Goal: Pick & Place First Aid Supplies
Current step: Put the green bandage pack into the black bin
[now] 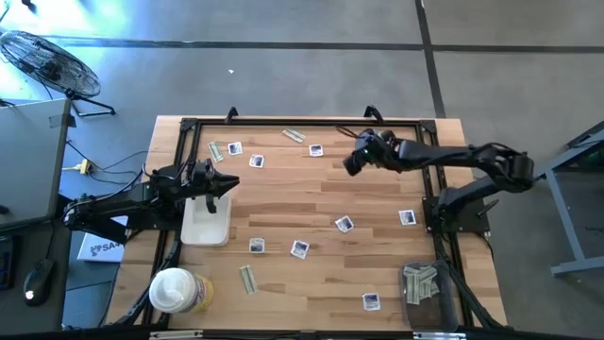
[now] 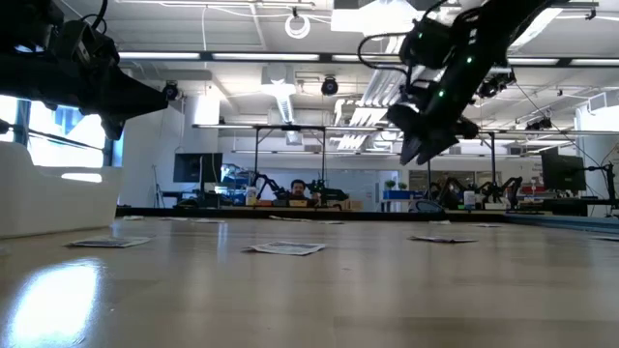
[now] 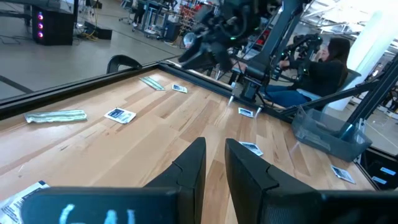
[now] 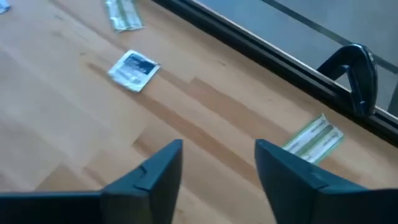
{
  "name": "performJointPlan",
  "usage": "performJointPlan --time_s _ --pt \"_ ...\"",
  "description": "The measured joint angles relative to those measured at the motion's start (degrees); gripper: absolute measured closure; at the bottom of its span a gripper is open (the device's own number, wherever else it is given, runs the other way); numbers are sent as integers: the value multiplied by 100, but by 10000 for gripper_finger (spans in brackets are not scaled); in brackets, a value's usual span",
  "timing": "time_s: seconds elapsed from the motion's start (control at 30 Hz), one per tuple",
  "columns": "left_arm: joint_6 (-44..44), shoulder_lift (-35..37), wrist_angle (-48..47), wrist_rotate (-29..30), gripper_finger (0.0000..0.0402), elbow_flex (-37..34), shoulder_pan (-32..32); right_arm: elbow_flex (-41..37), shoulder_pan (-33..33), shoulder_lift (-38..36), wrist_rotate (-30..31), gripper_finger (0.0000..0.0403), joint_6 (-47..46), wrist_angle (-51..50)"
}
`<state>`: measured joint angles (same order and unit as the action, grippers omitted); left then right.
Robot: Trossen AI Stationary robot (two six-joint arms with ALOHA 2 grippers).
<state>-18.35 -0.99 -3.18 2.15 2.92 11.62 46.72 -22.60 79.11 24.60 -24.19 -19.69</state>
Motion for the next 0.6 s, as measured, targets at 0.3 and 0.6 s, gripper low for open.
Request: performJointPlan --time_s 0.3,0.6 --pt "0 2 0 -2 341 -1 -1 2 -732 1142 290 163 -988 383" --pt "1 0 0 -1 341 -1 -1 2 -803 1514 644 175 -2267 468"
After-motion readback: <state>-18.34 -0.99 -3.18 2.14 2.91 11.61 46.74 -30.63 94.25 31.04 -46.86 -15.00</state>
